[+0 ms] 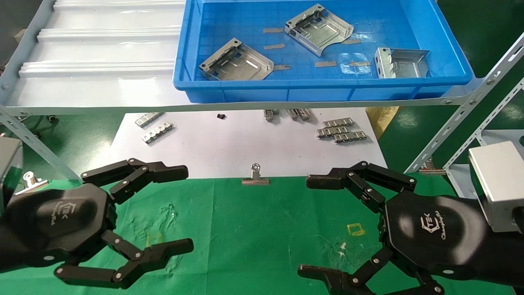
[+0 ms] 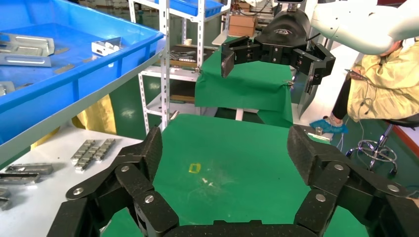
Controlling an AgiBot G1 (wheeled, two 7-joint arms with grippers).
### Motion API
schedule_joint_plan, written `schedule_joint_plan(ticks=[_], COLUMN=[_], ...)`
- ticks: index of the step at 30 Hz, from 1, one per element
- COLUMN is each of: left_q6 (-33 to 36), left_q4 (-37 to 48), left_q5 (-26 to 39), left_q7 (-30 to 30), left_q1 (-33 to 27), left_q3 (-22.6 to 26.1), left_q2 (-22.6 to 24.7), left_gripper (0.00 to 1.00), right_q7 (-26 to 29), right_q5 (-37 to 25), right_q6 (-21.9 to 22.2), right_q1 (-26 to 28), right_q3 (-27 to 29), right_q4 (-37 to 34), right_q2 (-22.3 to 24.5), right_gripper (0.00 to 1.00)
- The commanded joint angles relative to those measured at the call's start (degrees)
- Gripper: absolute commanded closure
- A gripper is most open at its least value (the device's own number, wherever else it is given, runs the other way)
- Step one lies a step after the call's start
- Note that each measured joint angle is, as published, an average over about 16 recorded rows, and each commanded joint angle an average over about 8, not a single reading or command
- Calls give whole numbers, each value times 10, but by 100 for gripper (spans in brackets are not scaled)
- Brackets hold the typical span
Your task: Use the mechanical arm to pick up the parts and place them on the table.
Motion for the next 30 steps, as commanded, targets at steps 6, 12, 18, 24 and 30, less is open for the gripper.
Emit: schedule_joint_plan(ticks=[6, 12, 18, 24, 30], left_q6=[0, 0, 0, 0, 0], left_q4=[0, 0, 0, 0, 0], left_q5=[0, 0, 0, 0, 0], left_q7=[0, 0, 0, 0, 0], left_q1=[0, 0, 0, 0, 0], left_q3=[0, 0, 0, 0, 0], left_q2=[0, 0, 0, 0, 0], left_gripper=[3, 63, 13, 0, 0], right_q7=[0, 0, 0, 0, 0], right_q5=[0, 0, 0, 0, 0], right_q6=[0, 0, 0, 0, 0], right_q1=[0, 0, 0, 0, 0], right_q3=[0, 0, 0, 0, 0], right_q4=[0, 0, 0, 0, 0], right_q2=[0, 0, 0, 0, 0], right_gripper=[0, 0, 0, 0, 0])
